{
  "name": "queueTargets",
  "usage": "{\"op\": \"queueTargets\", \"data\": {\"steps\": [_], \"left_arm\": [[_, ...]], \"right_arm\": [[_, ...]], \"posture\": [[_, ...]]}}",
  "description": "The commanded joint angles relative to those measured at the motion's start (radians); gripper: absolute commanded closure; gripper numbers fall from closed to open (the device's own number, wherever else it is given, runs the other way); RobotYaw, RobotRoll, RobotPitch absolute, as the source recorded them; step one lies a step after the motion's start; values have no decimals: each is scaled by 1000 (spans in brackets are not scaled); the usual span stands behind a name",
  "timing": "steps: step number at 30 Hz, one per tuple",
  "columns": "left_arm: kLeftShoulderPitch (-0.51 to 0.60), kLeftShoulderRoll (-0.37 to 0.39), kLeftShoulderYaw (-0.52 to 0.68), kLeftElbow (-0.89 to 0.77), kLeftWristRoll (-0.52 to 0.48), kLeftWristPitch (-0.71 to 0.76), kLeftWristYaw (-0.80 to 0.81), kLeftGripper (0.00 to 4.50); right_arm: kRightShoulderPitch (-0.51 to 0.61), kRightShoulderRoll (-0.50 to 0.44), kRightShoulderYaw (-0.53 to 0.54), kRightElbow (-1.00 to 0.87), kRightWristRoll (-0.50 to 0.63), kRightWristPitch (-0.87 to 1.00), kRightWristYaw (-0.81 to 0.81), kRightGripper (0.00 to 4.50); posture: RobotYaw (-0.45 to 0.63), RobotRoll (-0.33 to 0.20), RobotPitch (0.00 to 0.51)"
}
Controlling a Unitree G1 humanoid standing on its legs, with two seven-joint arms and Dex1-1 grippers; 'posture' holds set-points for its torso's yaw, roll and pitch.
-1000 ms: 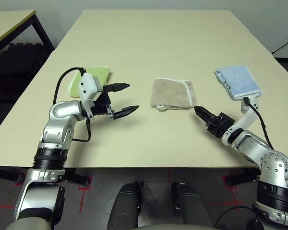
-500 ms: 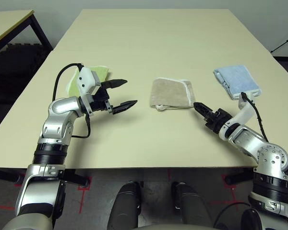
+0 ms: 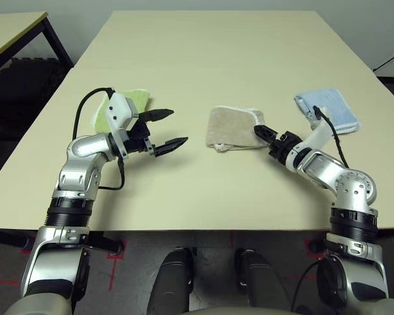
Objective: Fold the towel and set it aside.
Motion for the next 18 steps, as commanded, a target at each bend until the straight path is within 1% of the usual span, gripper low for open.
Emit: {"op": "queueTargets", "data": {"steps": [1, 5, 11, 16, 18], "left_arm": [[15, 4, -3, -29, 5, 7, 6, 0], [17, 4, -3, -32, 6, 10, 13, 0], [12, 3, -8, -29, 9, 8, 15, 0], [11, 3, -10, -30, 13, 8, 17, 0], [10, 5, -10, -32, 13, 10, 17, 0]], "right_arm": [[1, -2, 3, 29, -18, 44, -30, 31], [-11, -3, 4, 60, -39, 75, -56, 31], [-37, 4, 3, 110, -54, 92, -38, 31], [-72, -4, 33, 204, -108, 80, 2, 31], [-94, 0, 42, 236, -127, 70, 17, 31]], "posture": [[147, 0, 154], [146, 0, 154], [148, 0, 155], [148, 0, 155], [153, 0, 164]]}}
